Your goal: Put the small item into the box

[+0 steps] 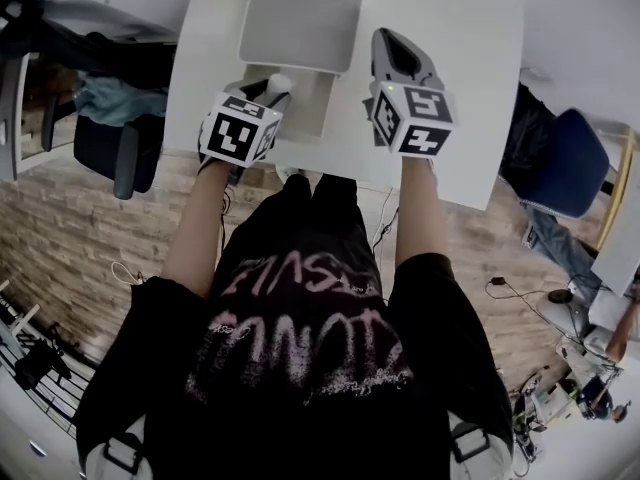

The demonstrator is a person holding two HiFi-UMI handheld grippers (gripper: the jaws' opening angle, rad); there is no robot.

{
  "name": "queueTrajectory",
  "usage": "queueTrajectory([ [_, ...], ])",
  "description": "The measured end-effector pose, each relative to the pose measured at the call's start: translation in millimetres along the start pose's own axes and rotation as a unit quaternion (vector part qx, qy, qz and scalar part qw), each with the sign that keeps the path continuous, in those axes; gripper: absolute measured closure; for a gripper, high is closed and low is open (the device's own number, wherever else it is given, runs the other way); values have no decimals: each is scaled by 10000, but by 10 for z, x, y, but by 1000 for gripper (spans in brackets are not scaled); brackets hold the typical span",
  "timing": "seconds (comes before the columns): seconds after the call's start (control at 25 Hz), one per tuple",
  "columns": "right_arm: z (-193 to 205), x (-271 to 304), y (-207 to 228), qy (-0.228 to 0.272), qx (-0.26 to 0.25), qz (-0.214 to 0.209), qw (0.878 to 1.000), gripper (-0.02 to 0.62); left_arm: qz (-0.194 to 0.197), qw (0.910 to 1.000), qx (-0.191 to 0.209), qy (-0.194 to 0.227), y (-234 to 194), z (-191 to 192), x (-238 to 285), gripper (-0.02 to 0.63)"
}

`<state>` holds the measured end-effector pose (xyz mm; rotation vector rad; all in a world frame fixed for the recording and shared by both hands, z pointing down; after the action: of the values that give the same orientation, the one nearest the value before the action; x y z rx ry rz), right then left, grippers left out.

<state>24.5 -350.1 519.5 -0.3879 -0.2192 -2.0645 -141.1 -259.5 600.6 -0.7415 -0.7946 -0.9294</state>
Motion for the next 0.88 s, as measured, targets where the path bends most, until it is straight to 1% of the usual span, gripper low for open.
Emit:
queueTrajectory([
  [0.16, 18, -7, -2, -17, -1, 15, 10000, 586, 38, 10000, 14, -62, 10, 41, 7, 433],
  [0.24, 31, -26, 7, -25, -6, 34, 10000, 586, 60, 10000, 19, -48, 17, 48, 2, 420],
  [0.4, 33, -56, 19, -35, -53, 69, 10000, 586, 89, 10000, 24, -3, 19, 51, -22, 417],
  [0.72, -66, -131, -62, -20, -250, 83, 9997, 586, 180, 9995, 73, 242, 64, -13, -124, 425],
  [0.88, -109, -191, -76, 4, -288, 109, 9995, 584, 180, 9990, 141, 396, 94, -55, -193, 442],
])
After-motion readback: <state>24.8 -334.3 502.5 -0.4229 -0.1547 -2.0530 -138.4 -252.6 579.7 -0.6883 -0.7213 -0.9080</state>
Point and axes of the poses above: the fingertips, and each gripper's own axes: x forward along the fingers, y to its right, z out of its underside, the point moved 2 cm from there along -x, backward along the fingers, and after that the axes turned 10 degrees about -x, right-handed, at the moved point
